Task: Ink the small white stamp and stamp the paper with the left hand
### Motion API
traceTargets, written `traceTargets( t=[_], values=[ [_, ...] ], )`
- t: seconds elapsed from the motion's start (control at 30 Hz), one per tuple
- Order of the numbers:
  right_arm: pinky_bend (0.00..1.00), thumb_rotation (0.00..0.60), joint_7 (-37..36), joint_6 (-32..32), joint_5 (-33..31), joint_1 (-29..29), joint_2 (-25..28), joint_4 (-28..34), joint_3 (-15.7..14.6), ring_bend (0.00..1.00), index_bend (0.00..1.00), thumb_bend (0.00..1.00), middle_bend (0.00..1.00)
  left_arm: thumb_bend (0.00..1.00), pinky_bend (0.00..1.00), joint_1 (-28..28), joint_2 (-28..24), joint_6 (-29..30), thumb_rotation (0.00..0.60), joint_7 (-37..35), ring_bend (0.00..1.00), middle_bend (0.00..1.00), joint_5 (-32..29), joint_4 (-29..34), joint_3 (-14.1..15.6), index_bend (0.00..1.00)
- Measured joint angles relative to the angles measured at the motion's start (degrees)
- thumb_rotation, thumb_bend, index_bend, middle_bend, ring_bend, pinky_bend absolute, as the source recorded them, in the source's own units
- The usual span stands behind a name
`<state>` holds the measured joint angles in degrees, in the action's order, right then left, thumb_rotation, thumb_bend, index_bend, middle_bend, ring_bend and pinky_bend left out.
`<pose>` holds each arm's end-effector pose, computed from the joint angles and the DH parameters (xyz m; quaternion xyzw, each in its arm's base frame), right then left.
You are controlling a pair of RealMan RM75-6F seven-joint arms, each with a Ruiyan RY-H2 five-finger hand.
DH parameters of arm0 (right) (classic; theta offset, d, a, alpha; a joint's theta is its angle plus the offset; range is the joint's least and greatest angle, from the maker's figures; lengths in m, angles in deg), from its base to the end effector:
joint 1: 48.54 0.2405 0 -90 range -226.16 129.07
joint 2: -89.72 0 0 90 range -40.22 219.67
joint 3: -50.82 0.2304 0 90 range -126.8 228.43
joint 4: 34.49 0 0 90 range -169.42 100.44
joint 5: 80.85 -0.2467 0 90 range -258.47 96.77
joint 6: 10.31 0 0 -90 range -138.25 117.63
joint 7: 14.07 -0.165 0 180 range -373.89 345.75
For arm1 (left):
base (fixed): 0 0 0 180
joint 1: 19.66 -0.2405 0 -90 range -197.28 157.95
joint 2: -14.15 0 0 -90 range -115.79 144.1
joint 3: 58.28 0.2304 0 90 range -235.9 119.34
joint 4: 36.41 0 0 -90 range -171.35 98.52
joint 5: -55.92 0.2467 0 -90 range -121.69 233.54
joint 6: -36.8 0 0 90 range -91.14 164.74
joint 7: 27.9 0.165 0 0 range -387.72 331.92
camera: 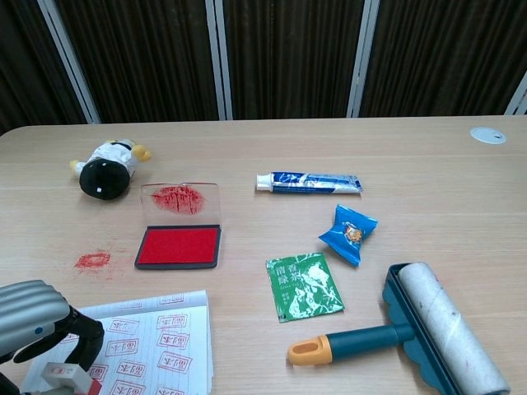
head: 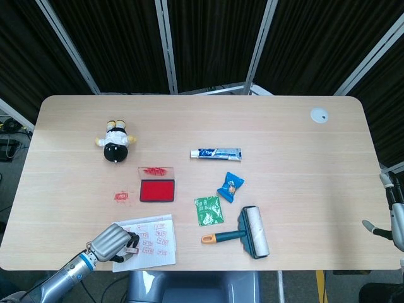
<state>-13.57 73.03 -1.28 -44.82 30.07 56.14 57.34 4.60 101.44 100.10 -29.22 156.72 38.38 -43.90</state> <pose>-0.3332 -0.2124 0.1580 0.5650 -0.3720 0.3458 0.6503 -0.2517 0.1810 -0.0884 -0.8429 -0.3611 -0.2980 0.2651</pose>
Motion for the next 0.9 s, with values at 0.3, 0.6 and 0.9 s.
traceTargets(
  t=[0.3,0.6,0.9],
  values=[
    [0.00,0.600,0.00,-0.15,-0.11,0.04,-0.06,-0.12,-0.01,0.00,0.00,0.00,0.00,0.37,0.83,-0.05,0.26,-0.42,0.600,0.37,0.77,0.58,-0.35,-0.43,-0.10,0.62],
    [0.00,0.600,0.12,-0.21,-0.17,0.07,-0.13,-0.14,0.00,0.00,0.00,0.00,0.00,0.37,0.83,-0.01,0.27,-0.92,0.600,0.86,0.77,0.58,-0.67,-0.64,-0.17,0.63],
    [0.00,0.600,0.00,-0.23,-0.20,0.05,-0.08,-0.14,0.00,0.00,0.00,0.00,0.00,0.37,0.83,-0.12,0.44,-0.67,0.600,0.87,0.77,0.58,-0.61,-0.87,-0.20,0.62]
  ],
)
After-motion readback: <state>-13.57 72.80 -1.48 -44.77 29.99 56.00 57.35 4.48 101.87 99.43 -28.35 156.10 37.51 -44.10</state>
